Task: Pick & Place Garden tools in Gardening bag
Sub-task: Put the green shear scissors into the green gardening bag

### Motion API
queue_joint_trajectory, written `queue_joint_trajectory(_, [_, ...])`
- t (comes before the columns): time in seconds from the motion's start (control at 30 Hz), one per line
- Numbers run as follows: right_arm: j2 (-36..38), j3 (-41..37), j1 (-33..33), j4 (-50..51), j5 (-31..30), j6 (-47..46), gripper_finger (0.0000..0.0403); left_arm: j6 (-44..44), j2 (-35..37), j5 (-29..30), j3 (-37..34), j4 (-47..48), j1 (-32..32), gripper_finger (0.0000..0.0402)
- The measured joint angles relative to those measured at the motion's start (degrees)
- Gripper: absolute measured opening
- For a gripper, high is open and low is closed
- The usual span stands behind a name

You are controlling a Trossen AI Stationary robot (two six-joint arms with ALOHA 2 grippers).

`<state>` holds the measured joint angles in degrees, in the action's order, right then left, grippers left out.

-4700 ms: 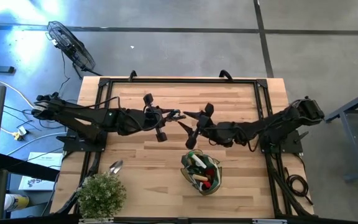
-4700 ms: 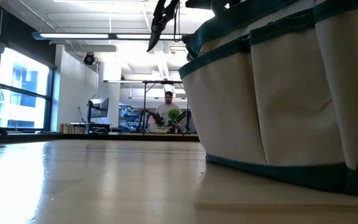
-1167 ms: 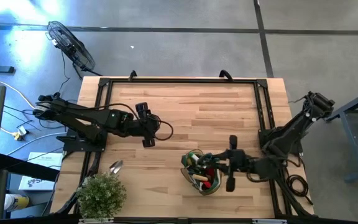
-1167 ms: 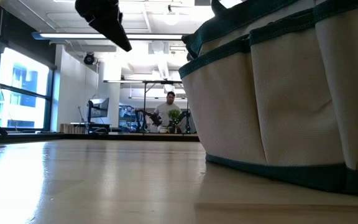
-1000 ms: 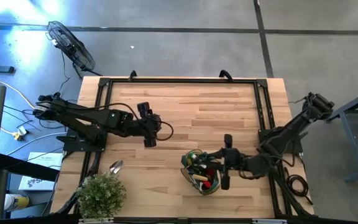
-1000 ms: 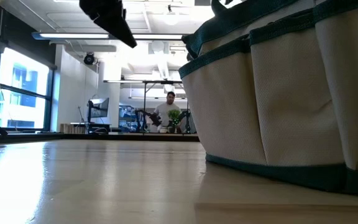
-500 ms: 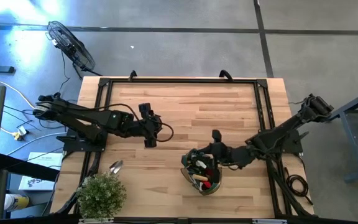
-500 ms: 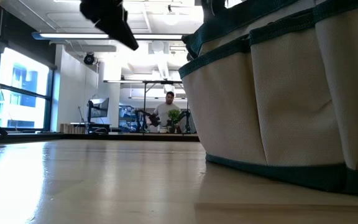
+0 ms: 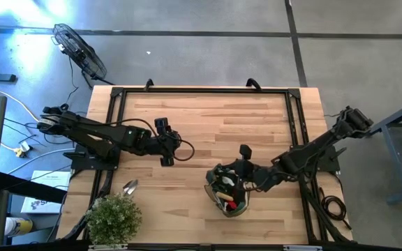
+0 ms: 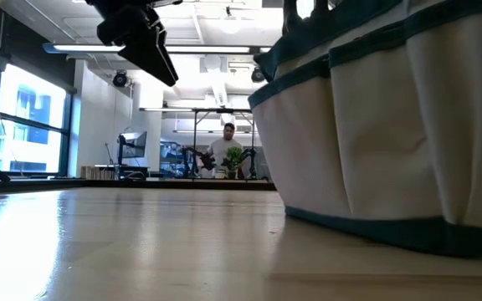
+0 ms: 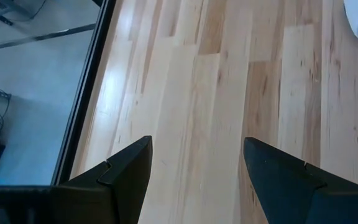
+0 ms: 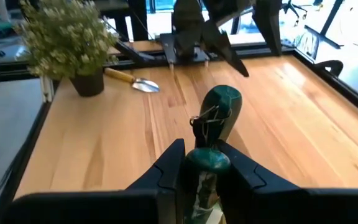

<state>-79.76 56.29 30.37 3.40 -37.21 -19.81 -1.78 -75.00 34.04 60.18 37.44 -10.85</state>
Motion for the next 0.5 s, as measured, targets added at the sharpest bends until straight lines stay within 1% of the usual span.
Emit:
queue_joint_trajectory(0.1, [-0.45,0.00,0.00,1.54,0.27,-1.50,0.0055,0.00,0.00,0.00,0.00,-0.01,0.00,0.0246])
queue_joint_trajectory(0.27, [-2.46,0.13,0.00,4.64,3.17,-4.69,0.0055,-0.41,0.00,-0.07,0.00,-0.03,0.00,0.0246])
queue_joint_trajectory(0.5, [-4.87,0.09,-0.02,5.25,4.68,-6.15,0.0055,-1.05,0.00,-0.19,0.00,-0.45,0.00,0.0246])
